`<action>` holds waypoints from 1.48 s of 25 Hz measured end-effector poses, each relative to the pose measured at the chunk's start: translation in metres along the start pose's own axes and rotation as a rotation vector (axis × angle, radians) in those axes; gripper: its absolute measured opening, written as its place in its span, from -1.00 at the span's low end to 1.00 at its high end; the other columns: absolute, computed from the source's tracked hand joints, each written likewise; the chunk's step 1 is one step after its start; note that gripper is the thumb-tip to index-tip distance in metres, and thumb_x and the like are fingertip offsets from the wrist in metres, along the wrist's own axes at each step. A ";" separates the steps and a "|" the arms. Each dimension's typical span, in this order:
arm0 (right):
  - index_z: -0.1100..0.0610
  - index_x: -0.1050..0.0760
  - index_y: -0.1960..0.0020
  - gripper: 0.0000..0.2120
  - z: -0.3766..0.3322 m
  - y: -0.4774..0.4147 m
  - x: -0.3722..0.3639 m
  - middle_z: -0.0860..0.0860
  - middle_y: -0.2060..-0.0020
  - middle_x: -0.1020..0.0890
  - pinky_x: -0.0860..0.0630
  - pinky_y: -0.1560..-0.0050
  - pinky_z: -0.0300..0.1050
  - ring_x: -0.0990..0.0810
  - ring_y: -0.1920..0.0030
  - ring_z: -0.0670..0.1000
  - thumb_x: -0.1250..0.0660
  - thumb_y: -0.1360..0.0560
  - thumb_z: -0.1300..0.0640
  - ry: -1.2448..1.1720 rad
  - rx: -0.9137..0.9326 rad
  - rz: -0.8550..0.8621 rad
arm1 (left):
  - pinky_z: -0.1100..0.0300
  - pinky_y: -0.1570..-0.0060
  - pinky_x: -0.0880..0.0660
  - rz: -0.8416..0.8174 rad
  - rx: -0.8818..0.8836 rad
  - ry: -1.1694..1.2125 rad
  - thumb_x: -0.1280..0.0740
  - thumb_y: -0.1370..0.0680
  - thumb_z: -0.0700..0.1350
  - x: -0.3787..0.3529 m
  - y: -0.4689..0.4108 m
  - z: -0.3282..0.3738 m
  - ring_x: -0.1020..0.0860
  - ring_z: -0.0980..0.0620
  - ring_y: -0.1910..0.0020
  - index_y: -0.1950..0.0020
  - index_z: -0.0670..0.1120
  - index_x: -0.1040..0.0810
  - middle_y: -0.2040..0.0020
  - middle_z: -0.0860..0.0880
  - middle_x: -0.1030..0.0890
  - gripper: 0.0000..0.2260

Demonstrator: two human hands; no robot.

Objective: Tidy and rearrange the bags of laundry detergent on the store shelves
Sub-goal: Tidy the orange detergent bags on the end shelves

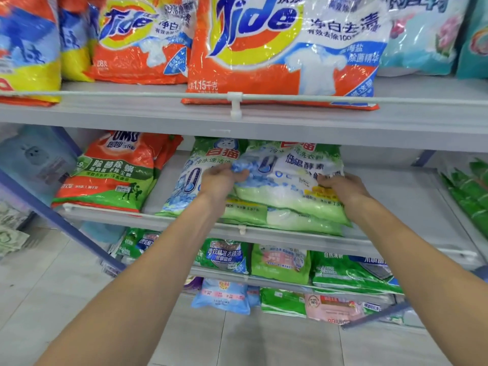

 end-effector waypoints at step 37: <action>0.22 -0.61 -0.19 -0.72 0.033 0.072 -0.014 -0.02 0.08 -0.64 -0.48 -0.07 -0.15 -0.61 0.01 0.02 -0.44 -0.56 0.08 0.279 0.241 0.074 | 0.02 -0.15 -0.62 0.186 0.107 0.206 -0.43 -0.52 -0.40 0.074 0.051 -0.066 -0.69 -0.10 0.18 -0.39 -0.26 -0.38 0.07 -0.20 -0.66 -0.53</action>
Point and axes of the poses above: each hand's wrist, its own y-axis away from the middle knuckle, its own x-axis out of the back of the hand, z = x × y, the point moved 4 cm from there along -y, towards the middle knuckle
